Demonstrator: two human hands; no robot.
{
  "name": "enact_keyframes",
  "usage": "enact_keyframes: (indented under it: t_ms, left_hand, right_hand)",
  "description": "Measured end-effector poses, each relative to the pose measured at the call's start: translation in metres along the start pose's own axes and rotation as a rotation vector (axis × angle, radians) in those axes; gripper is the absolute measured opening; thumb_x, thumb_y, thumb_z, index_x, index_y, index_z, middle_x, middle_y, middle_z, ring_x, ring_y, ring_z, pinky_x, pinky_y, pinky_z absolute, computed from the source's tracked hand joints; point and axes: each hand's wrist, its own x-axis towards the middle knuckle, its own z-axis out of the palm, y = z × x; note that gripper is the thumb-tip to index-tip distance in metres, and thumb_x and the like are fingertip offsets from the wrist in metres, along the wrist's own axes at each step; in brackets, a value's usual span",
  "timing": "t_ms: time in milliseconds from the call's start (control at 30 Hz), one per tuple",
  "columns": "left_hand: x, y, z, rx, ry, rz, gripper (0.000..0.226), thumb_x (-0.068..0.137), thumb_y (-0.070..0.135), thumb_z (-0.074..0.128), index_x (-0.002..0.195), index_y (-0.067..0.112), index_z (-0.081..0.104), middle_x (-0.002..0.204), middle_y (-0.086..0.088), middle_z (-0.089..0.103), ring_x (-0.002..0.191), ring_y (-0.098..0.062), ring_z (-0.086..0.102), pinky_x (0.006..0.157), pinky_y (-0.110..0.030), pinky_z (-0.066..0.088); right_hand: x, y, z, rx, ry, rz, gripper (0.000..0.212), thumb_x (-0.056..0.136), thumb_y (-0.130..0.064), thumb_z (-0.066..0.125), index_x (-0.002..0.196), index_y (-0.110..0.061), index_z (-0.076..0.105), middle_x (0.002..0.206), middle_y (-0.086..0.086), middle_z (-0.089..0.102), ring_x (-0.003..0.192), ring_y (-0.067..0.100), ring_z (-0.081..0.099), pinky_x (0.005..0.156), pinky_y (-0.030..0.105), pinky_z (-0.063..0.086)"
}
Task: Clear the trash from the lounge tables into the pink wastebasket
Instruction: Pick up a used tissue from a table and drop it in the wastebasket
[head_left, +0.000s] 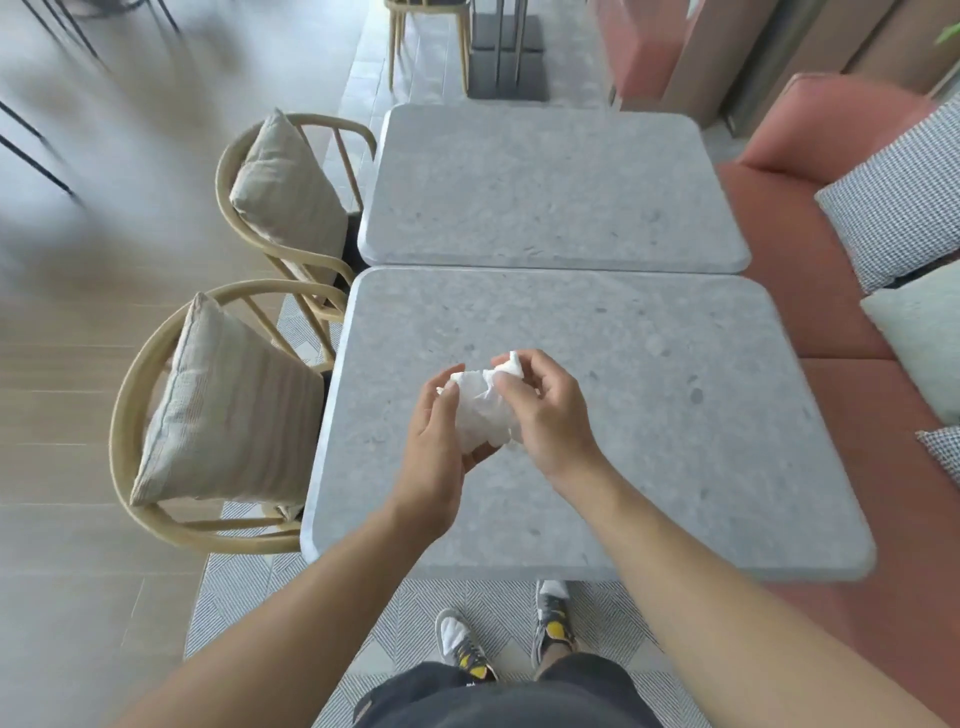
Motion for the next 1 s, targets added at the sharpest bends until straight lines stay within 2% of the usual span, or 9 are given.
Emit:
enact_keyframes:
  t_ms: [200,300,367,433,533,633,733,900,1000]
  left_hand:
    - [-0.018,-0.003,0.055,0.061,-0.237,-0.121,0.048,0.107,0.052,0.037,0.121,0.022,0.071,0.112,-0.002,0.077,0.102,-0.015,0.075,0.074,-0.029,0.061]
    - [-0.033,-0.004,0.082,0.067,-0.356,-0.169,0.057,0.101,0.06,0.038,0.121,0.019,0.073,0.12,-0.004,0.077,0.118,-0.015,0.072,0.092,-0.03,0.061]
    - [-0.046,-0.006,0.1,0.056,-0.441,-0.196,0.064,0.104,0.062,0.037,0.129,0.012,0.069,0.124,-0.006,0.075,0.127,-0.019,0.068,0.108,-0.038,0.053]
    - [-0.059,-0.011,0.12,0.052,-0.511,-0.2,0.06,0.112,0.052,0.032,0.127,0.005,0.067,0.118,-0.011,0.072,0.123,-0.023,0.067,0.112,-0.04,0.048]
    - [-0.078,-0.023,0.149,0.133,-0.607,-0.17,0.052,0.113,0.039,0.03,0.124,0.002,0.064,0.112,-0.017,0.065,0.108,-0.02,0.065,0.094,-0.03,0.053]
    - [-0.105,-0.045,0.182,0.201,-0.693,-0.149,0.037,0.112,0.04,0.039,0.121,0.018,0.066,0.113,0.013,0.074,0.099,0.007,0.071,0.08,-0.015,0.057]
    - [-0.141,-0.062,0.211,0.256,-0.712,-0.087,0.034,0.112,0.041,0.043,0.14,0.032,0.06,0.134,0.027,0.06,0.112,0.021,0.06,0.09,-0.019,0.059]
    - [-0.219,-0.095,0.261,0.294,-0.772,0.04,0.039,0.093,0.047,0.052,0.126,0.033,0.069,0.143,0.01,0.063,0.134,0.0,0.057,0.111,-0.04,0.052]
    - [-0.268,-0.12,0.295,0.302,-0.838,0.123,0.035,0.095,0.043,0.052,0.122,0.031,0.07,0.14,0.007,0.064,0.134,-0.004,0.058,0.109,-0.041,0.055]
  right_hand:
    - [-0.034,0.006,-0.025,-0.227,0.161,-0.097,0.024,0.097,-0.032,0.064,0.115,-0.016,0.069,0.119,-0.003,0.065,0.11,0.013,0.065,0.098,0.039,0.054]
    - [-0.056,0.009,-0.045,-0.244,0.214,-0.097,0.042,0.087,-0.05,0.057,0.123,-0.029,0.064,0.132,-0.009,0.052,0.12,-0.004,0.053,0.105,0.024,0.047]
    - [-0.07,0.009,-0.062,-0.192,0.279,-0.078,0.04,0.082,-0.059,0.055,0.118,-0.044,0.06,0.133,-0.012,0.054,0.123,-0.006,0.053,0.104,0.023,0.047]
    - [-0.086,0.01,-0.082,-0.103,0.37,-0.056,0.035,0.084,-0.057,0.062,0.117,-0.044,0.061,0.128,-0.012,0.064,0.118,0.004,0.063,0.099,0.029,0.053]
    - [-0.11,0.01,-0.114,-0.006,0.571,-0.082,0.02,0.089,-0.033,0.07,0.108,-0.037,0.066,0.102,-0.016,0.073,0.089,-0.002,0.07,0.075,0.019,0.055]
    - [-0.143,0.013,-0.154,0.063,0.761,-0.091,0.026,0.09,-0.011,0.064,0.104,-0.033,0.066,0.092,-0.008,0.073,0.078,0.005,0.071,0.069,0.025,0.056]
    - [-0.187,0.017,-0.195,0.141,0.887,-0.083,0.023,0.089,-0.018,0.062,0.104,-0.034,0.067,0.089,-0.009,0.073,0.078,0.01,0.073,0.072,0.033,0.062]
    - [-0.288,0.021,-0.274,0.205,1.027,-0.097,0.024,0.088,-0.016,0.064,0.095,-0.038,0.069,0.084,-0.001,0.071,0.073,0.017,0.067,0.066,0.046,0.06]
    - [-0.359,0.023,-0.318,0.213,1.085,-0.116,0.018,0.087,-0.017,0.065,0.091,-0.034,0.069,0.072,-0.009,0.07,0.063,0.009,0.065,0.055,0.032,0.058]
